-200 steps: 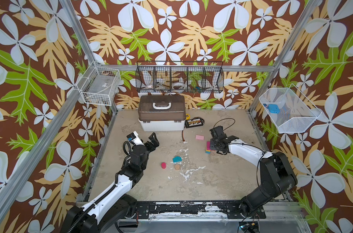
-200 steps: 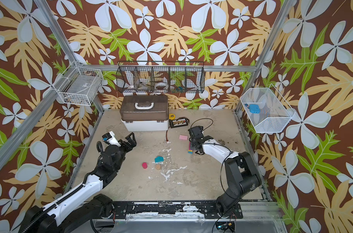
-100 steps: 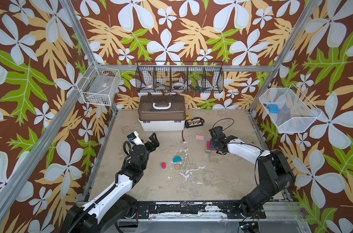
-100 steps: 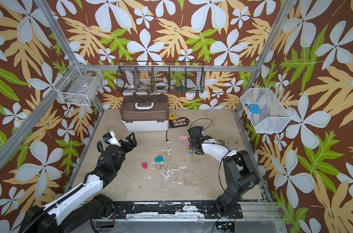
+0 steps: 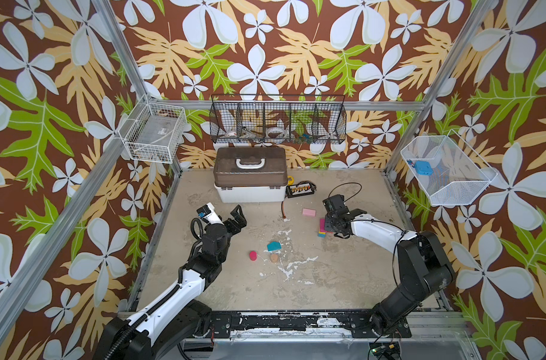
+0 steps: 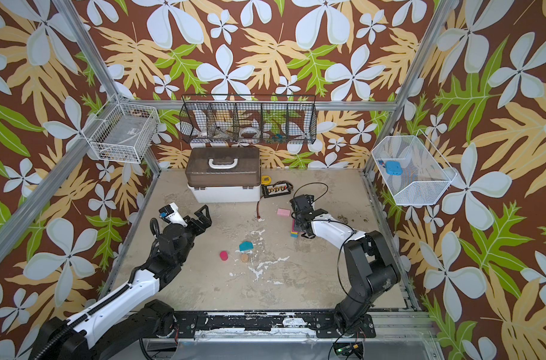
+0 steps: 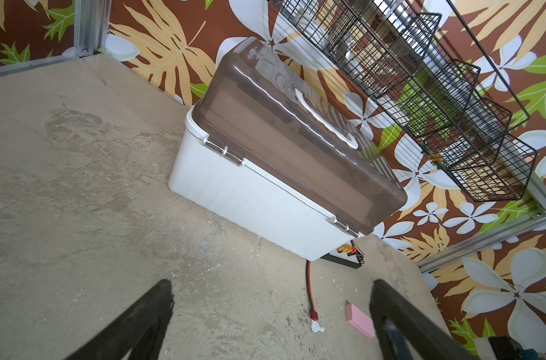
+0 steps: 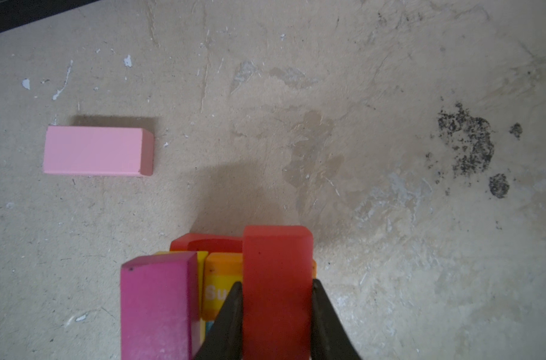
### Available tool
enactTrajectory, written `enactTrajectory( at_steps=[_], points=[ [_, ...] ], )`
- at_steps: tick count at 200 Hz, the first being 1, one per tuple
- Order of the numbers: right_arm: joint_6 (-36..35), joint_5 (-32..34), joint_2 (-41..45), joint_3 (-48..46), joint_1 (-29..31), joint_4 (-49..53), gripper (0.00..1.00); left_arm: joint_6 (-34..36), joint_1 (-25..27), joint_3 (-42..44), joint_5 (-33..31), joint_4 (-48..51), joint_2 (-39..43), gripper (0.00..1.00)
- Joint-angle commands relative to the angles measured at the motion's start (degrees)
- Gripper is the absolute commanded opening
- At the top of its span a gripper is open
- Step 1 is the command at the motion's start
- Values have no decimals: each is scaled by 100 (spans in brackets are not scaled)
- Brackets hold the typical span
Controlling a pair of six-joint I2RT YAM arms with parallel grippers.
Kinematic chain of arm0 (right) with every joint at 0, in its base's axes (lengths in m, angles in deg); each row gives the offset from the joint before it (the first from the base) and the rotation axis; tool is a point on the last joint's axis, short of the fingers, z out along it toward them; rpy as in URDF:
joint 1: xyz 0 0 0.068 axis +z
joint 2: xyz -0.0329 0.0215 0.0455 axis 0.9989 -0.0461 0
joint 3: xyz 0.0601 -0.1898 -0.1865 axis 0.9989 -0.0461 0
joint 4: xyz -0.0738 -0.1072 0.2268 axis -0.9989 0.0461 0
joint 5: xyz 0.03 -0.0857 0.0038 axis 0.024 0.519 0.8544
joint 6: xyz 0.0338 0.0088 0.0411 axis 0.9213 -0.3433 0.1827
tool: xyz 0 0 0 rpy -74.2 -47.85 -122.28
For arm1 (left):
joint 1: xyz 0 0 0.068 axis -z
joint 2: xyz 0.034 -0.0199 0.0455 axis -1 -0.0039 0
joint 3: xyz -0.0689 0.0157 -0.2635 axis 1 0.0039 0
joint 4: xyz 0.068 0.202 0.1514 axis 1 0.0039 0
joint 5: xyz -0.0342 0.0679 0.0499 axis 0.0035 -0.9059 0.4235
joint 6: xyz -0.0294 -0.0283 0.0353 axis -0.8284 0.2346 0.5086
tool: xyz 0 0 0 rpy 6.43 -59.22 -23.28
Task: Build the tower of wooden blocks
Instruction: 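Lower the red block upright onto the stack beside the magenta block, then open the right gripper and raise it away from the stack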
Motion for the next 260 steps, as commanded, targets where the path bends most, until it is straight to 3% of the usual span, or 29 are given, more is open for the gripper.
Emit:
enactTrajectory(
  at_steps=[1, 260],
  points=[
    [35, 89, -12, 57, 7, 7, 30, -11, -1, -50, -37, -44, -11, 100],
    [96, 101, 251, 142, 2, 135, 37, -11, -4, -63, -23, -33, -38, 100]
  ],
)
